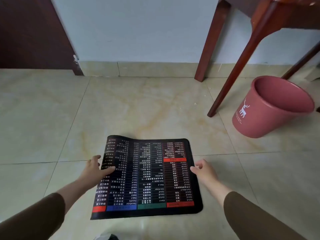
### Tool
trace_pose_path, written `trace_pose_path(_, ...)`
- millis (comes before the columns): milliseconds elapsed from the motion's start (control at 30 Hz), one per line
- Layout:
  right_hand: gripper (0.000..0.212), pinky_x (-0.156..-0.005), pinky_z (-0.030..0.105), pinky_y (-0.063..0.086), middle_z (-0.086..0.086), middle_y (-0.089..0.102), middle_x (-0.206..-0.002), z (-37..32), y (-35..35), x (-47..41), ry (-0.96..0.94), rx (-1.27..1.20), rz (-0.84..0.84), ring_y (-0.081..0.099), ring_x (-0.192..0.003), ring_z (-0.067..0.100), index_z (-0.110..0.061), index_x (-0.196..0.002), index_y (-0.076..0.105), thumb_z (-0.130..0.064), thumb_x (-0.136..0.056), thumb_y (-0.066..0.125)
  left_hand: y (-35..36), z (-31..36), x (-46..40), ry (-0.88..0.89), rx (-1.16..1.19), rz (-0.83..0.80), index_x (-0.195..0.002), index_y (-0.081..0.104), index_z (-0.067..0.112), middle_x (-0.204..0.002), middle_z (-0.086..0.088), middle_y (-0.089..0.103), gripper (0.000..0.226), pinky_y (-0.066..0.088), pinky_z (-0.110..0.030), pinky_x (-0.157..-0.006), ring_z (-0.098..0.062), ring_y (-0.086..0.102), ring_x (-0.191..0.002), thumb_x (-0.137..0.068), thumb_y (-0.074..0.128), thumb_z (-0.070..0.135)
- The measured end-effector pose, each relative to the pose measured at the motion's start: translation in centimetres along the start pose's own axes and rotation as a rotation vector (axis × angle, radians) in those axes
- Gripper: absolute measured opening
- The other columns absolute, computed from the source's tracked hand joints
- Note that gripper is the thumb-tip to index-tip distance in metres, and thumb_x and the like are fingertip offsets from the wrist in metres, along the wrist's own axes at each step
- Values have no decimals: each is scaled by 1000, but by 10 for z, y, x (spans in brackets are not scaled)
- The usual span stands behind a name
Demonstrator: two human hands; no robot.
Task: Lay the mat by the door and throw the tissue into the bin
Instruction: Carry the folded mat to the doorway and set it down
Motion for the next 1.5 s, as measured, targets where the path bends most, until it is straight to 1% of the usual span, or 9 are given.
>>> trace_pose_path(167,35,-85,31,43,4,64,-116,3,12,1,140,-121,-6,64,-113,29,-9,-121,60,-29,-94,69,13,-3,6,-85,159,-134,-149,37,13,-131,-13,65,82,56,-39,-79,-28,70,-105,-85,79,44)
trace_pose_path(300,30,-86,39,58,9,79,-97,11,20,-9,200,-303,-50,75,-91,31,0,-103,73,-27,-91,73,15,-5,5,-145,261,-160,-134,45,11,-117,-11,70,72,57,-41,-79,-28,72,-99,-81,84,42)
trace_pose_path(533,15,-94,48,59,8,81,-102,11,31,-2,195,-393,-163,76,-95,30,-12,-106,76,-20,-96,69,20,-9,5,-125,392,-260,-121,68,8,-104,-10,83,57,57,-51,-98,-31,81,-95,-79,85,42)
trace_pose_path(700,33,-91,50,61,8,78,-116,16,35,2,145,-499,-141,76,-101,30,-13,-124,69,-29,-96,66,22,-13,8,-152,511,-174,-120,63,10,-107,-14,81,54,60,-53,-92,-35,80,-94,-78,88,32)
trace_pose_path(800,19,-87,52,62,10,79,-107,1,28,10,76,-568,-96,77,-97,33,-12,-115,71,-19,-103,58,20,-14,13,-188,592,-116,-123,61,5,-109,-19,79,45,63,-52,-84,-38,78,-95,-85,82,17)
trace_pose_path(1033,42,-97,55,58,11,75,-125,-48,34,5,-67,-616,-96,74,-108,29,-8,-133,65,-30,-97,66,-10,-19,32,-248,741,58,-121,60,4,-108,-22,75,36,63,-45,-65,-39,77,-89,-89,77,6)
trace_pose_path(1200,17,-89,54,60,9,82,-104,-104,42,26,-141,-592,-167,78,-95,32,-13,-110,75,-17,-102,60,-53,-40,55,-287,787,159,-119,60,5,-109,-22,75,35,64,-53,-75,-40,77,-90,-88,78,6)
trace_pose_path(1367,18,-85,58,61,7,82,-101,-157,43,48,-196,-535,-220,79,-91,32,-15,-110,75,-20,-102,60,-103,-51,83,-329,866,229,-123,58,2,-110,-25,74,39,63,-58,-81,-43,76,-92,-88,77,3)
trace_pose_path(1500,20,-82,51,63,10,81,-103,-204,32,79,-209,-530,-251,78,-90,32,-9,-115,73,-17,-103,59,-149,-48,110,-348,883,279,-124,58,6,-108,-21,74,42,63,-58,-82,-41,76,-91,-87,79,7)
Point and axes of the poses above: each hand's wrist, its own x-axis away from the middle knuckle, its own y-axis out of the palm, z = x × y, the point moved 4 cm from there along -x, towards the middle knuckle
